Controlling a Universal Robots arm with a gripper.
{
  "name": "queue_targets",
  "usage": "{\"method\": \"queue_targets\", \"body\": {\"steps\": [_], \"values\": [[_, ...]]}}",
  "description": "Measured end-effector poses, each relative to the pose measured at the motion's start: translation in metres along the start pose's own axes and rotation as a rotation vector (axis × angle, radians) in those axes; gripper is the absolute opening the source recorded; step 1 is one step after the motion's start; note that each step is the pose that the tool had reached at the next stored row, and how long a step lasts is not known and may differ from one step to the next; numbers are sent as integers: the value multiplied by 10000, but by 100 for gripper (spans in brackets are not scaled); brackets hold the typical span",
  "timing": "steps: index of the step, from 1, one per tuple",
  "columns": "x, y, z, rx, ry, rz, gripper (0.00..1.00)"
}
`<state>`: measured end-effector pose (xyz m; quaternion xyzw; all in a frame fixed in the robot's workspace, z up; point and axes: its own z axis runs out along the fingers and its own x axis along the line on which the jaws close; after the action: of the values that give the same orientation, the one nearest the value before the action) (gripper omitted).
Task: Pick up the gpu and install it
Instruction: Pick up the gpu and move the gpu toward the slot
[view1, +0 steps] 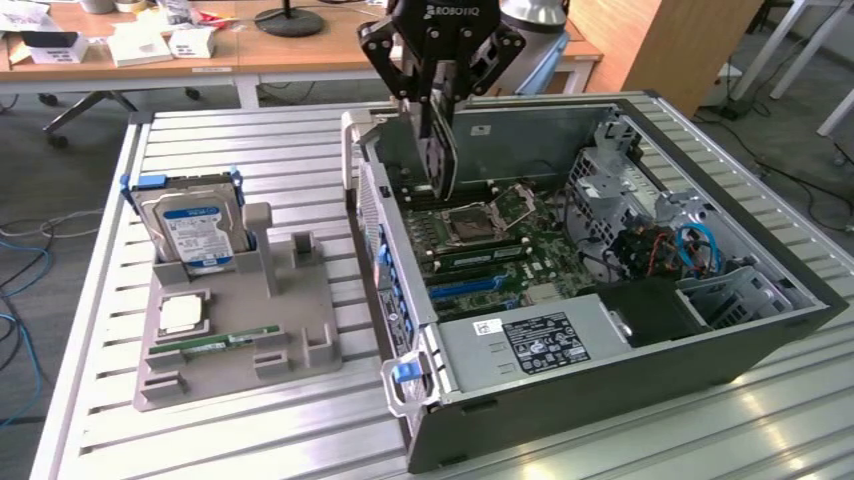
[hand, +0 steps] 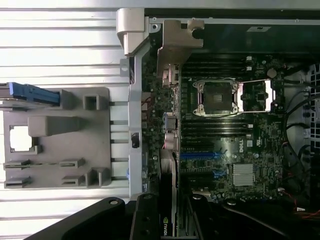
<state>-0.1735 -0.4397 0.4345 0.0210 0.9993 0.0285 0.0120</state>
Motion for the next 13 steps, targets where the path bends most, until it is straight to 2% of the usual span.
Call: {"method": "queue_targets", "body": {"steps": [13], "values": [[-425, 18, 11, -84, 4, 1, 26]]}}
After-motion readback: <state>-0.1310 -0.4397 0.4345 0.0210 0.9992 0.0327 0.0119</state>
